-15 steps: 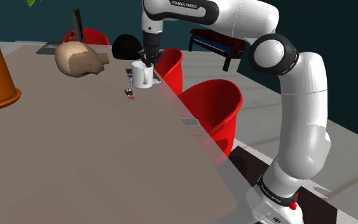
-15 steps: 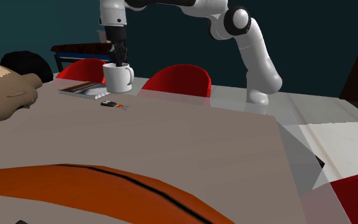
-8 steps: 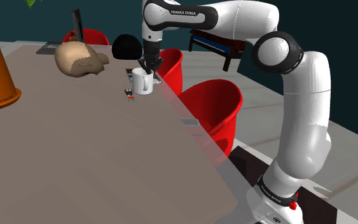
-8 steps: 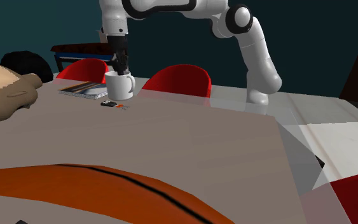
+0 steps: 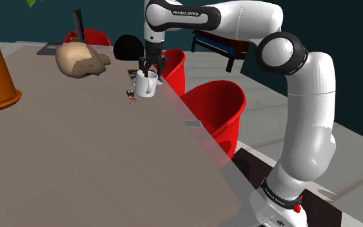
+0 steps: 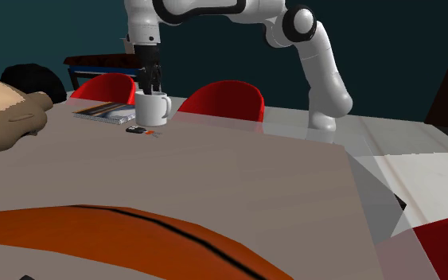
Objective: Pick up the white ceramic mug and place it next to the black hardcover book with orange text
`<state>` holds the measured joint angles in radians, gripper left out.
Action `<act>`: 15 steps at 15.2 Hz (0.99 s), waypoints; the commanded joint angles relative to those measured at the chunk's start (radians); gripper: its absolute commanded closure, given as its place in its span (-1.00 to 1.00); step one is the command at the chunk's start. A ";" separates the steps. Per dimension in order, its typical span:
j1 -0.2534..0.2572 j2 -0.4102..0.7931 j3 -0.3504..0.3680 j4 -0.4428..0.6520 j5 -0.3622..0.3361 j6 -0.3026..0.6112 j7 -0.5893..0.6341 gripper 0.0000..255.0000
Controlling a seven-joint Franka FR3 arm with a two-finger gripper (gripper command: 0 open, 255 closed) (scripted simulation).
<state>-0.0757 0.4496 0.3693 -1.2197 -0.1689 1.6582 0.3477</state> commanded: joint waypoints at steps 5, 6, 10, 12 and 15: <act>0.006 0.008 0.000 0.046 -0.002 -0.038 -0.001 -1.00; 0.014 0.019 0.000 0.098 -0.006 -0.079 -0.002 -1.00; 0.033 0.048 -0.001 0.205 -0.015 -0.157 -0.004 -1.00; 0.033 0.048 -0.001 0.206 -0.015 -0.158 -0.004 -1.00; 0.033 0.048 -0.001 0.206 -0.015 -0.158 -0.004 -1.00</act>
<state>-0.0428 0.4975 0.3680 -1.0142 -0.1841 1.5010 0.3438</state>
